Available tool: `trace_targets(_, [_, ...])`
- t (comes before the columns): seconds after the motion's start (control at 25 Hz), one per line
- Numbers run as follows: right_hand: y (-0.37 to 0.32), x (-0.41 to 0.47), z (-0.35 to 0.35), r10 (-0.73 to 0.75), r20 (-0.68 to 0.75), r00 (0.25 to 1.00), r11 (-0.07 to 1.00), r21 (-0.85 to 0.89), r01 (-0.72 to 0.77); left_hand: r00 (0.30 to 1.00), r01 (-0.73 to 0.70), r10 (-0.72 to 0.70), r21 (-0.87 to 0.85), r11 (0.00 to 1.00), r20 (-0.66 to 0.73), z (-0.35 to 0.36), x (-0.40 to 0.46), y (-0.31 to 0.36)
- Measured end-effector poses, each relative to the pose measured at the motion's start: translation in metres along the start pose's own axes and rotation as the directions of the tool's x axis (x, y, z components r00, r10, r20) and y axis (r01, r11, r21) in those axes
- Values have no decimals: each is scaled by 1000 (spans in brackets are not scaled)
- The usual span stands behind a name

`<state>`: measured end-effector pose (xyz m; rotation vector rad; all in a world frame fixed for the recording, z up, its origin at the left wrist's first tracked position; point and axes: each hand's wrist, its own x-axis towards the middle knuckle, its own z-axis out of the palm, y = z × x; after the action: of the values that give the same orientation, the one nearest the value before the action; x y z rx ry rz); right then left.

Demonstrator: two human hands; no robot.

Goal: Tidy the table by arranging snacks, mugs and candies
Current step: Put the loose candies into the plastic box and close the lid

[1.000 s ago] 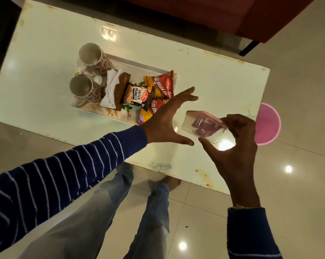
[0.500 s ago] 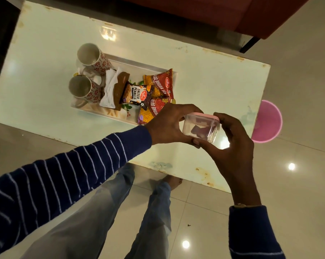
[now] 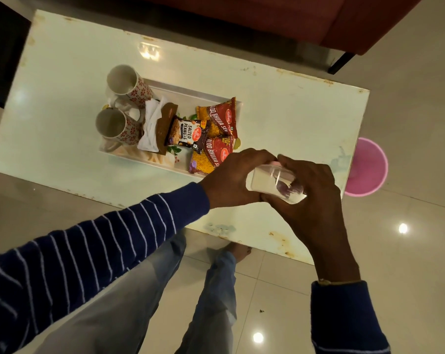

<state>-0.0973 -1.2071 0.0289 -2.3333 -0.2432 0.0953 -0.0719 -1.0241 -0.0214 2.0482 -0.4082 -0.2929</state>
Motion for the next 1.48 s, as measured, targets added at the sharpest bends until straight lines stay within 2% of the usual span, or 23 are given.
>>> trace_targets(0.08, [7,1,-9,42,63,997,999,29,-44,997,75,-77,-146,986,-9,-1,0,-3])
trace_targets(0.16, [18,-5,-19,133,53,990,988,76,-137,988,152,-149,-299,942,33,-5,0,-7])
trace_targets(0.28, [28,-9,-26,212,56,976,963,157,-219,980,192,-159,-379,905,115,-10,0,-9])
trace_targets(0.44, [20,-6,-22,123,62,990,986,103,-129,998,26,-15,-194,981,55,-13,4,1])
trace_targets(0.6, [12,-4,-21,51,22,998,998,23,-52,998,-58,58,43,997,20,-13,8,3])
trace_targets(0.76, [5,-8,-15,2,-38,999,1000,-29,-3,996,-84,85,65,994,-12,-15,10,-1])
trace_targets(0.84, [4,-6,-11,-12,-25,1000,999,-33,11,996,-87,88,65,994,-11,-12,12,-5])
trace_targets(0.92, [5,-4,-8,75,89,993,991,108,-84,997,-76,73,93,993,32,-5,8,-10])
trace_targets(1.0, [5,-2,-5,264,206,942,909,275,-314,988,-123,102,198,972,115,2,3,-14])
trace_targets(1.08, [12,0,2,418,267,869,841,247,-481,953,-295,253,309,904,167,8,2,-21])
trace_targets(1.16, [20,-1,10,470,298,831,836,151,-527,917,-396,352,348,850,185,16,0,-27])
trace_targets(1.24, [22,-2,23,473,265,840,858,78,-508,948,-318,281,355,879,153,21,1,-31])
trace_targets(1.32, [22,-3,46,506,145,850,855,47,-516,980,-198,182,361,911,80,25,3,-33])
trace_targets(1.4, [21,-2,73,597,-10,802,802,36,-596,993,-115,115,379,918,23,27,8,-32])
trace_targets(1.48, [26,1,99,682,-95,725,730,26,-683,997,-64,42,418,906,61,26,9,-32])
